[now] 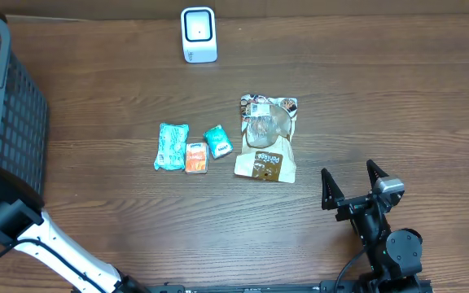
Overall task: Scan the item barcode
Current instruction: 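Return the left gripper into the basket and reach down, then grasp the green-lidded jar with the left gripper and lift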
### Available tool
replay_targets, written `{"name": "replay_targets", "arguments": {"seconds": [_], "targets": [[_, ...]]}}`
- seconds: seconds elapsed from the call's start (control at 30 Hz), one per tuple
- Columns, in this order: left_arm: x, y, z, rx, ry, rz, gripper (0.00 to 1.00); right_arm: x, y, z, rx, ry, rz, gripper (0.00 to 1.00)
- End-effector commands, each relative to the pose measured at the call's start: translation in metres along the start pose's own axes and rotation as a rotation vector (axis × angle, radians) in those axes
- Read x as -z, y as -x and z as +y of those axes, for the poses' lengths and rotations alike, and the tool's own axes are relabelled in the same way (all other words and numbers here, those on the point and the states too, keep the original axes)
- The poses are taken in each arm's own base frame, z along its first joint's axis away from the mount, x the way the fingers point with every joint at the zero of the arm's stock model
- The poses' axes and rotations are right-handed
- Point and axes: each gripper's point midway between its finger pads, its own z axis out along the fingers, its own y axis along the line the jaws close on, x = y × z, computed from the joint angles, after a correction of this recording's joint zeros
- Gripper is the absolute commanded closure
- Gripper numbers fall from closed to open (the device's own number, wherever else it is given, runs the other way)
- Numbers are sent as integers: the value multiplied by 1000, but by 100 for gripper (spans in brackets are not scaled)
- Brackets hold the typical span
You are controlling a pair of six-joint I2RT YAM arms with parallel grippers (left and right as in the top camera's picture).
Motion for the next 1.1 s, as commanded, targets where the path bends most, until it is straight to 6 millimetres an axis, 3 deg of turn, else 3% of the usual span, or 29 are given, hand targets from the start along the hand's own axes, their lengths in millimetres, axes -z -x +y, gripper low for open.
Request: {"name": "replay_targets", "arguments": {"seconds": [0.0, 0.23, 0.57, 1.0, 1.07], "targets": [[-15, 0, -7, -26, -16, -6, 0, 0, -1, -3, -4, -11, -6, 0], [-23, 13, -9, -6, -14, -65, 0, 0, -1, -3, -4, -11, -6, 0], [-58, -3, -18, -10, -41, -23, 0, 0, -1, -3, -4, -11, -6, 0], [-80, -4, -28, -13, -72, -37, 0, 0, -1, -3, -4, -11, -6, 0], [-81, -4, -28, -12, -72, -38, 4, 0, -1, -3, -4, -11, -6, 0]]}}
